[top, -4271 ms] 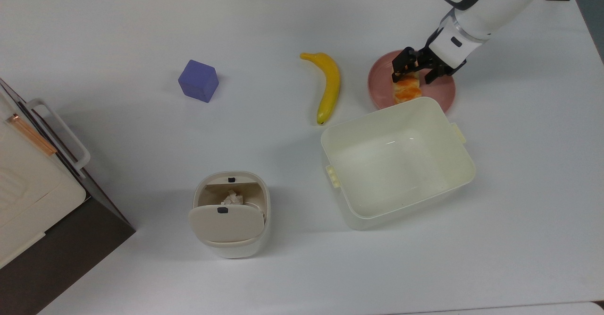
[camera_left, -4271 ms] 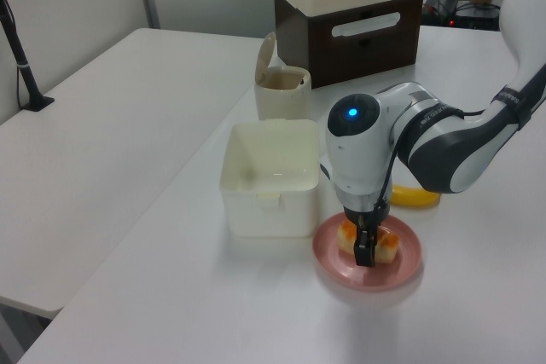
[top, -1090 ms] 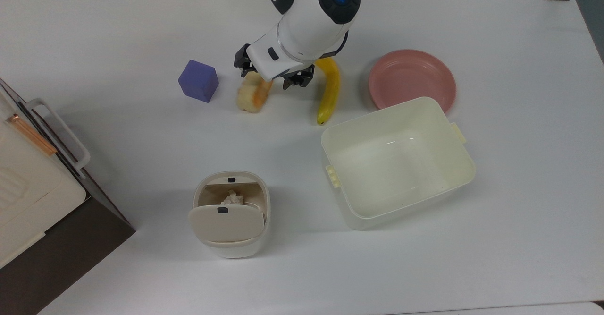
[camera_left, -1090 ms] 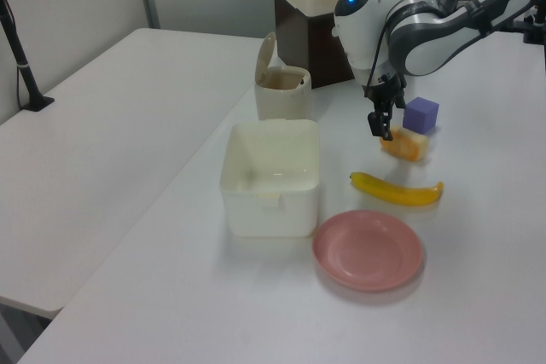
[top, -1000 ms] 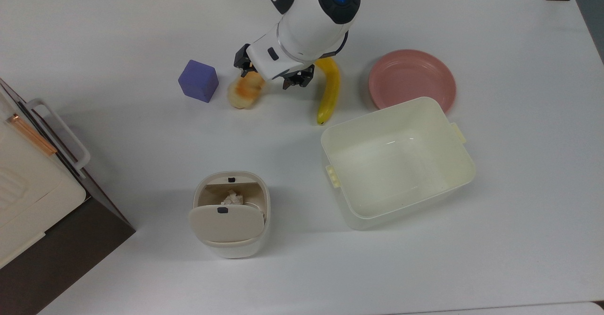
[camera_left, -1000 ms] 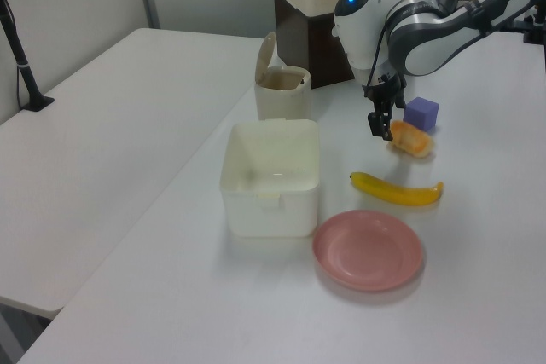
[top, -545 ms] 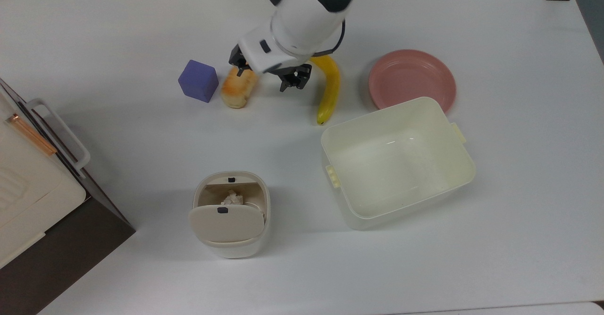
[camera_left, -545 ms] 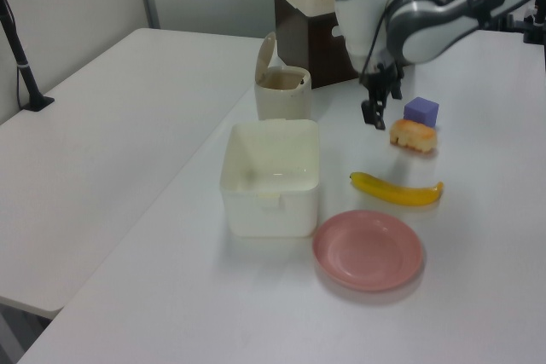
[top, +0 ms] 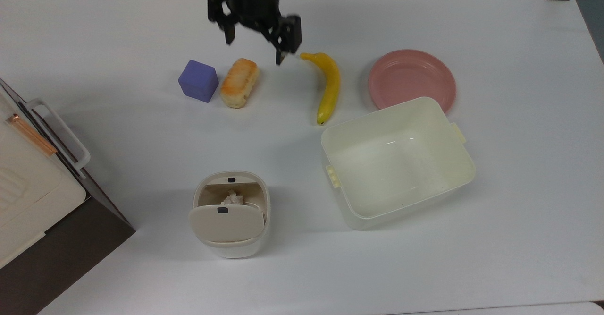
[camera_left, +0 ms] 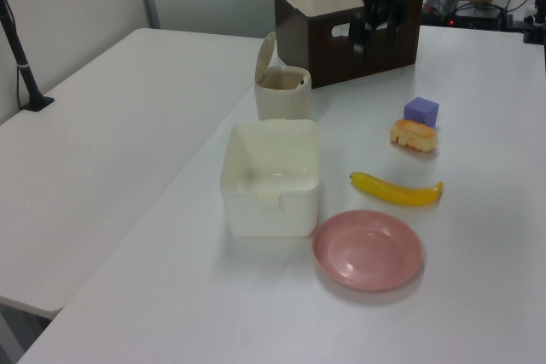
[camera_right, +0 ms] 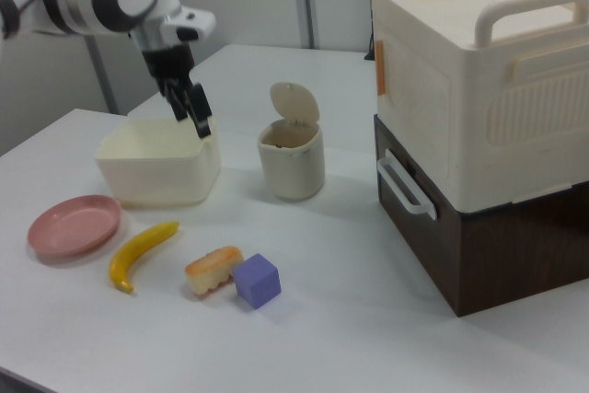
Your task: Put the bread on the table
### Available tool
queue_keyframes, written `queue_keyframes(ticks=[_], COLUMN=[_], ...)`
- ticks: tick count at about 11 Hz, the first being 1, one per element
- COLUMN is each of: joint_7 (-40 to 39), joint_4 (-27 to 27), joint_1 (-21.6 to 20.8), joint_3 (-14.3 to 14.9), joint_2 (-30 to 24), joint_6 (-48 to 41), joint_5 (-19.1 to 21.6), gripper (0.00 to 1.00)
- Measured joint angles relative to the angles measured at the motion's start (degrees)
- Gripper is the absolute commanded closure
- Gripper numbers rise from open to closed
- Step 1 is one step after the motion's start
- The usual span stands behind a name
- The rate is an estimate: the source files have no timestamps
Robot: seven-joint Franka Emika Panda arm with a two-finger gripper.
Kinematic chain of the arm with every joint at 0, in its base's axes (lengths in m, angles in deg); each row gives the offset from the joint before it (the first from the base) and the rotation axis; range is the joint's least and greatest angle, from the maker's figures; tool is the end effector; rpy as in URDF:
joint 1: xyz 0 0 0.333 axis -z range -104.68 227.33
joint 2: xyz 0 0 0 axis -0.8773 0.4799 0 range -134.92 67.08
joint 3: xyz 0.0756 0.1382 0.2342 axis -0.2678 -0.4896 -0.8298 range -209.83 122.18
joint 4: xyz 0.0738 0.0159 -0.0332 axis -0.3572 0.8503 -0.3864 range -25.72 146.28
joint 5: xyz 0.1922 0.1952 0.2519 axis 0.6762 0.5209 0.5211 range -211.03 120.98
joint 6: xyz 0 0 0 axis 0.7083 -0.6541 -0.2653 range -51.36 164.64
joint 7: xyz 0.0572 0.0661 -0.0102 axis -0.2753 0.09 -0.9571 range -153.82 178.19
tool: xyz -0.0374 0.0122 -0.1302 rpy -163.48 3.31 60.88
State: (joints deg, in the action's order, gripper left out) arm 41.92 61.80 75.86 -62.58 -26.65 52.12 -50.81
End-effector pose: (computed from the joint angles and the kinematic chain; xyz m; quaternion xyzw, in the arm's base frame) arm 0.5841 0.0231 0.5025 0.9758 -0.2136 0.0426 0.0176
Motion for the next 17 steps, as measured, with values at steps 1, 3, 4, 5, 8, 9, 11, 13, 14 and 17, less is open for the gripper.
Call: queue_keyframes(ticks=[1, 3, 4, 5, 8, 9, 11, 13, 14, 17], joint_7=[0.0, 0.0, 0.0, 0.0, -4.1, -7.9, -11.5, -12.1, -12.4, -12.6], joint_4=[-0.8, -1.1, -1.3, -1.8, -2.7, -2.7, -2.7, -2.7, -2.7, -2.7], joint_1=[0.9, 2.8, 4.0, 5.0, 6.0, 6.0, 6.2, 6.2, 6.2, 6.2], joint_3=[0.0, 0.0, 0.2, 0.8, 2.1, 2.2, 2.5, 2.7, 2.7, 2.7], joint_2=[-2.0, -6.0, -7.5, -8.5, -9.1, -9.0, -9.0, -9.0, -8.9, -8.9], joint_6=[0.0, -0.6, -1.7, -3.1, -4.7, -4.9, -5.0, -5.0, -5.1, -5.1], joint_5=[1.2, 2.2, 3.8, 5.8, 8.2, 8.4, 9.4, 9.4, 9.4, 9.4], gripper=[0.00, 0.00, 0.00, 0.00, 0.00, 0.00, 0.00, 0.00, 0.00, 0.00])
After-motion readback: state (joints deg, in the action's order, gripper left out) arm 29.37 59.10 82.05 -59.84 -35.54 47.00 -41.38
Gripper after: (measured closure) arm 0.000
